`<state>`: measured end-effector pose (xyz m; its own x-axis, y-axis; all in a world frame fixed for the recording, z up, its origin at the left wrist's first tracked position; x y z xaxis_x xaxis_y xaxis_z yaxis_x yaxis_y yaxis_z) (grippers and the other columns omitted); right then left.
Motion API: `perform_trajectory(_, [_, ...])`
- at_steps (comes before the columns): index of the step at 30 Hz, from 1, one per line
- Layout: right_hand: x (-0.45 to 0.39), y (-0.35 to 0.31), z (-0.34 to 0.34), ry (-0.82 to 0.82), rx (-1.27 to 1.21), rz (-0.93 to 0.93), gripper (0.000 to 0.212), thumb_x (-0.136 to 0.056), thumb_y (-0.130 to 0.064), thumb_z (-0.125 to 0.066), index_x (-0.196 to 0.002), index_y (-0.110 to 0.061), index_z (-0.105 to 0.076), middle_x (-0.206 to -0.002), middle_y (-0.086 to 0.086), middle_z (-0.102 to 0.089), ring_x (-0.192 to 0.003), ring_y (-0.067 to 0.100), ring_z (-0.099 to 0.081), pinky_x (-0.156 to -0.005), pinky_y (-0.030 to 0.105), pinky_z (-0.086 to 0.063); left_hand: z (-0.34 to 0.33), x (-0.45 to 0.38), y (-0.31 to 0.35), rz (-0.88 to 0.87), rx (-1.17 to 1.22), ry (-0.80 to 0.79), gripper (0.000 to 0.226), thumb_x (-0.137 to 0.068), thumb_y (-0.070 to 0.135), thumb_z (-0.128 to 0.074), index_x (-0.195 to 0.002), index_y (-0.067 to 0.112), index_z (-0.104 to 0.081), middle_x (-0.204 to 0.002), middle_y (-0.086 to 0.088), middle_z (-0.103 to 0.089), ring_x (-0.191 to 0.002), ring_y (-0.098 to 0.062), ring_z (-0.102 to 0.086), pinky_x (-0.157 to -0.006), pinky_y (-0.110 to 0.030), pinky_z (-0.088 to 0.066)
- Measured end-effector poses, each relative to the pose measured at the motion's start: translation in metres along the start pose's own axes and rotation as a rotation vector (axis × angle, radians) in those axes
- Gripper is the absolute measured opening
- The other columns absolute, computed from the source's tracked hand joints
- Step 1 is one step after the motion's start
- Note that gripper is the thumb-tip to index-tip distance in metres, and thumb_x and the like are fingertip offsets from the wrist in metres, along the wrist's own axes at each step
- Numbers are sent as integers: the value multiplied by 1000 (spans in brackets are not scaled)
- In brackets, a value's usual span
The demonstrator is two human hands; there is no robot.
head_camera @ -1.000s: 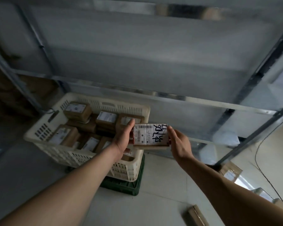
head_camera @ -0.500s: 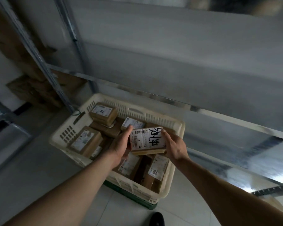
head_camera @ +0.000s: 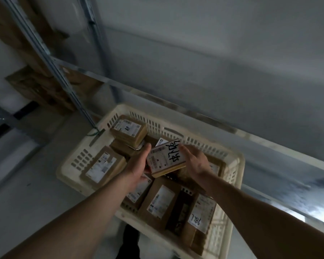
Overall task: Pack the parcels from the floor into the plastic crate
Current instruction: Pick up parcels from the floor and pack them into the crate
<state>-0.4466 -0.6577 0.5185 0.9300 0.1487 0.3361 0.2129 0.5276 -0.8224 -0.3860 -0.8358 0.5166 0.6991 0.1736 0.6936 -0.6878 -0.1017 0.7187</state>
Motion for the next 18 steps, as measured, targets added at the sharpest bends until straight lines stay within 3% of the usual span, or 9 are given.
perform_trajectory(3, [-27, -5, -29, -16, 3, -52, 43, -94, -64, -42, -102, -32, -69, -90, -8, -71, -80, 5, -63, -66, 26, -50, 20, -34, 1, 38, 12, -6, 51, -94, 64, -37, -115, 24, -60, -115, -9, -66, -105, -27, -62, -95, -47, -44])
perform_trajectory(6, [-55, -12, -59, -8, 40, -98, 56, -82, -68, -38, -102, -26, -69, -90, -6, -72, -80, 9, -63, -69, 30, -51, 43, -67, 1, 96, 65, -20, 42, -95, 61, -40, -108, 26, -59, -110, -7, -65, -106, -27, -61, -100, -49, -43])
perform_trajectory(9, [-87, -18, -86, -11, 42, -134, 52, -80, -61, -39, -97, -22, -68, -89, -3, -71, -77, 11, -63, -62, 28, -46, 59, -98, 2, 146, 92, -39, 42, -97, 57, -41, -113, 22, -57, -112, -8, -62, -111, -29, -58, -103, -50, -42])
perform_trajectory(13, [-123, -21, -114, -12, 37, -176, 38, -84, -50, -45, -97, -22, -67, -91, 0, -71, -79, 15, -63, -61, 28, -44, 74, -132, 0, 198, 149, -49, 27, -99, 44, -45, -103, 21, -58, -105, -7, -62, -107, -28, -58, -104, -50, -42])
perform_trajectory(18, [-152, -22, -134, -19, 45, -189, 56, -70, -40, -44, -116, -16, -65, -105, 9, -68, -94, 27, -62, -68, 33, -46, 79, -159, -11, 268, 268, -12, 16, -99, 26, -49, -112, 16, -52, -96, -4, -57, -107, -29, -56, -103, -49, -42])
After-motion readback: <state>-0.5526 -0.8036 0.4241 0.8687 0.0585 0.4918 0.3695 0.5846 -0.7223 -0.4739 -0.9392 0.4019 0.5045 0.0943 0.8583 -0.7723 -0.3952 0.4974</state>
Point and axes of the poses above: each hand's wrist, its own x-axis away from the middle knuckle, its own z-axis out of the back of the hand, y = z × x, the point moved 4 cm from there along -x, towards the middle knuckle
